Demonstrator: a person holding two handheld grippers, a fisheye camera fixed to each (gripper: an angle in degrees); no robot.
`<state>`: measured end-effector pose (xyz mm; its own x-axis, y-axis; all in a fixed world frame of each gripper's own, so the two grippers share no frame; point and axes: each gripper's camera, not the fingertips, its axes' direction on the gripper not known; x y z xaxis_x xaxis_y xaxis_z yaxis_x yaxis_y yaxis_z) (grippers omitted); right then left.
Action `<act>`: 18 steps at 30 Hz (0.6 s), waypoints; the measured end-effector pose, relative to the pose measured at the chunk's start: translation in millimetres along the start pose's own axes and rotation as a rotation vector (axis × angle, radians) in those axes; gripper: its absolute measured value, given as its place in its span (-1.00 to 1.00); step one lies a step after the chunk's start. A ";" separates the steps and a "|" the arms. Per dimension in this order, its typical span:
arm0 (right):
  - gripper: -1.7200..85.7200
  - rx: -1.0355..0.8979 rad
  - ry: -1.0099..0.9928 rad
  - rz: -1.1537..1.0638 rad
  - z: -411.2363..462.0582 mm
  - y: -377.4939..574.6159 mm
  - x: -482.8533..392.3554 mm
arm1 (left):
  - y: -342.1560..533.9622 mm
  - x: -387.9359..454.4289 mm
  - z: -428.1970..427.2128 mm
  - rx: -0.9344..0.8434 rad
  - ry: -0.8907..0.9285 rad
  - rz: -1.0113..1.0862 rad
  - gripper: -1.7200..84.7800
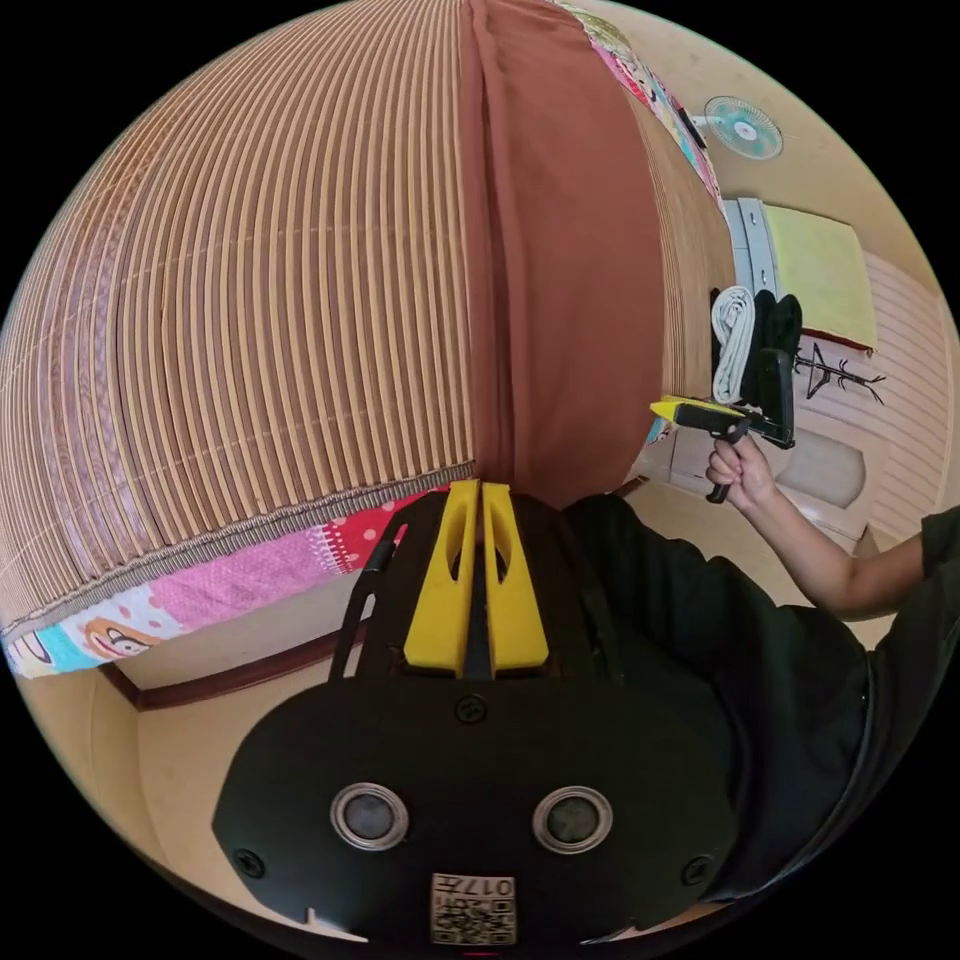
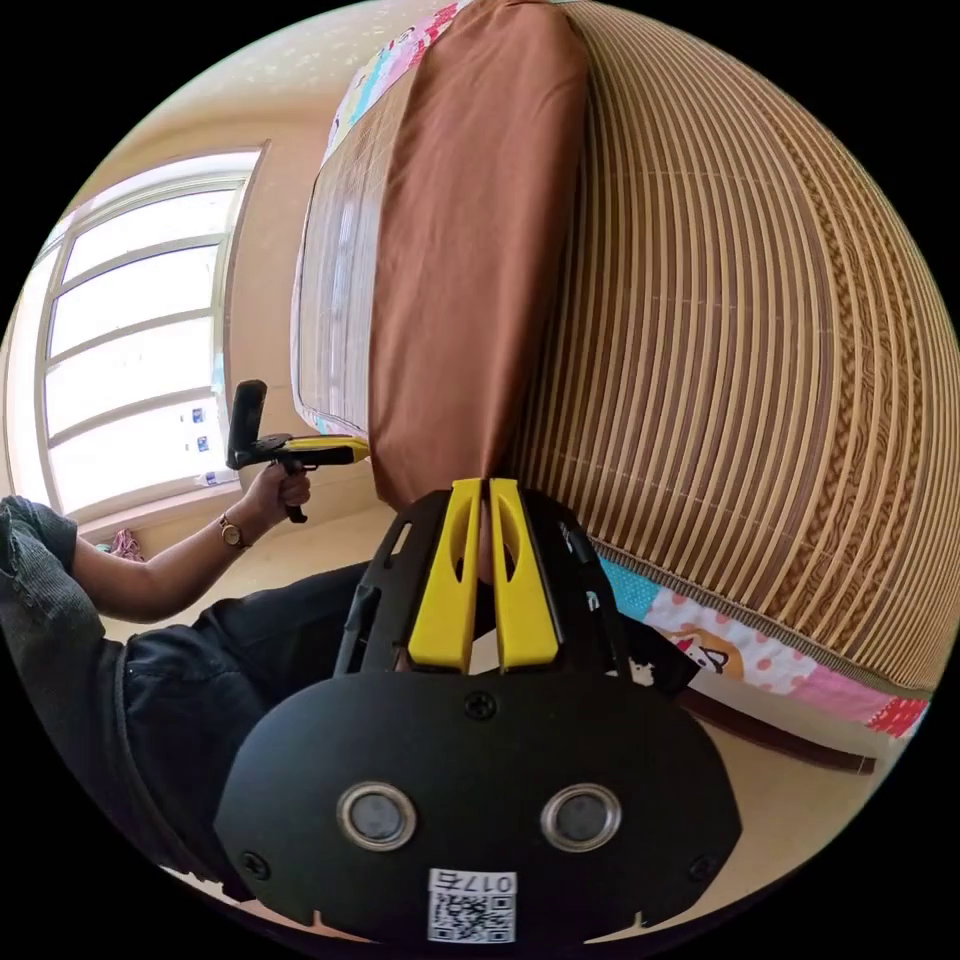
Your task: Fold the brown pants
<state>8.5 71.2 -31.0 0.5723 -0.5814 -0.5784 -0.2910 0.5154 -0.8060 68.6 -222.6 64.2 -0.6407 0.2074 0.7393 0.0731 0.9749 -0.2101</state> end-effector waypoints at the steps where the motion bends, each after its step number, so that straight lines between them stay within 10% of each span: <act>1: -0.93 0.000 -0.046 -0.005 -3.9 0.3 2.4 | 1.2 -0.7 -6.5 0.027 0.021 -0.003 -0.97; 18: -0.93 0.104 -0.256 0.077 -38.2 16.6 7.8 | -28.7 73.1 -16.1 0.027 -0.160 0.227 -0.95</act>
<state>-21.2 51.1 -53.7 0.7303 -0.3672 -0.5760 -0.2684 0.6212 -0.7363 32.0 -234.1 134.6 -0.7229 0.4030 0.5613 0.2095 0.9019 -0.3776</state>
